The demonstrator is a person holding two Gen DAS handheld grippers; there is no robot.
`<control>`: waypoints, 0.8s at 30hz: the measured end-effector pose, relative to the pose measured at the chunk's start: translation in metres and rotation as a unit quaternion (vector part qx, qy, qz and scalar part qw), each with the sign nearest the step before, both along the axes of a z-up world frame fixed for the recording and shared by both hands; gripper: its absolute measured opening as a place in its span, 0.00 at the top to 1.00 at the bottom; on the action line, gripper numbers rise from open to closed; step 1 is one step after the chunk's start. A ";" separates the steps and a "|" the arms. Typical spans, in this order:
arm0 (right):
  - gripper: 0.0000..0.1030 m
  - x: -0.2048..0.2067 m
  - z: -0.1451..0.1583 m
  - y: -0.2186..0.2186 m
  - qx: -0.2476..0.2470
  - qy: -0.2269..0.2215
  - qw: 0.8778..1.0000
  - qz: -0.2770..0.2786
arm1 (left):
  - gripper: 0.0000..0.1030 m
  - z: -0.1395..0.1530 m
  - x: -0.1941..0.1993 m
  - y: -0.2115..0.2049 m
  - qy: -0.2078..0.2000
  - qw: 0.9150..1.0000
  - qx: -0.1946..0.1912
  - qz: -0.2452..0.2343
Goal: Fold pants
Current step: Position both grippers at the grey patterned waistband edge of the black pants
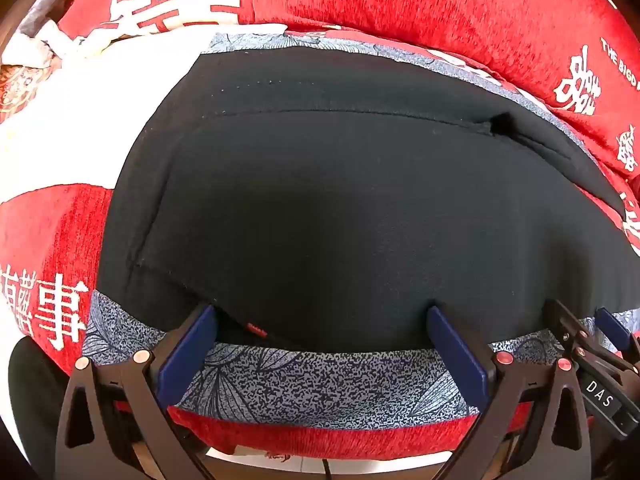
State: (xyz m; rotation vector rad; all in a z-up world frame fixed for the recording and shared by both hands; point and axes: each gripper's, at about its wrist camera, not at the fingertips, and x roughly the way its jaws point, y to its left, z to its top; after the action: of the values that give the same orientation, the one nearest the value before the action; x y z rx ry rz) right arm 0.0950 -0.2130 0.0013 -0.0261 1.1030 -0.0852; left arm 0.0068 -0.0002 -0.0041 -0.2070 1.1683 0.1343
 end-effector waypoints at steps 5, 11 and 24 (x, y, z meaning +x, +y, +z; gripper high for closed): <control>0.00 -0.003 -0.006 -0.001 0.000 0.003 1.000 0.000 | 0.00 -0.001 0.001 -0.001 0.003 1.000 0.001 0.000; 0.00 -0.005 -0.006 0.000 0.000 0.007 1.000 0.000 | 0.00 -0.002 0.001 -0.001 0.005 1.000 0.001 0.000; 0.00 0.002 -0.005 -0.001 0.004 0.040 0.999 -0.002 | 0.00 -0.005 0.009 0.001 0.039 0.999 -0.007 -0.003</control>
State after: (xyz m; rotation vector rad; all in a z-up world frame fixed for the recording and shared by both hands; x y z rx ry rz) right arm 0.0972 -0.2138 -0.0040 -0.0207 1.1838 -0.0837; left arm 0.0163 0.0004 -0.0092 -0.2117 1.2475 0.1305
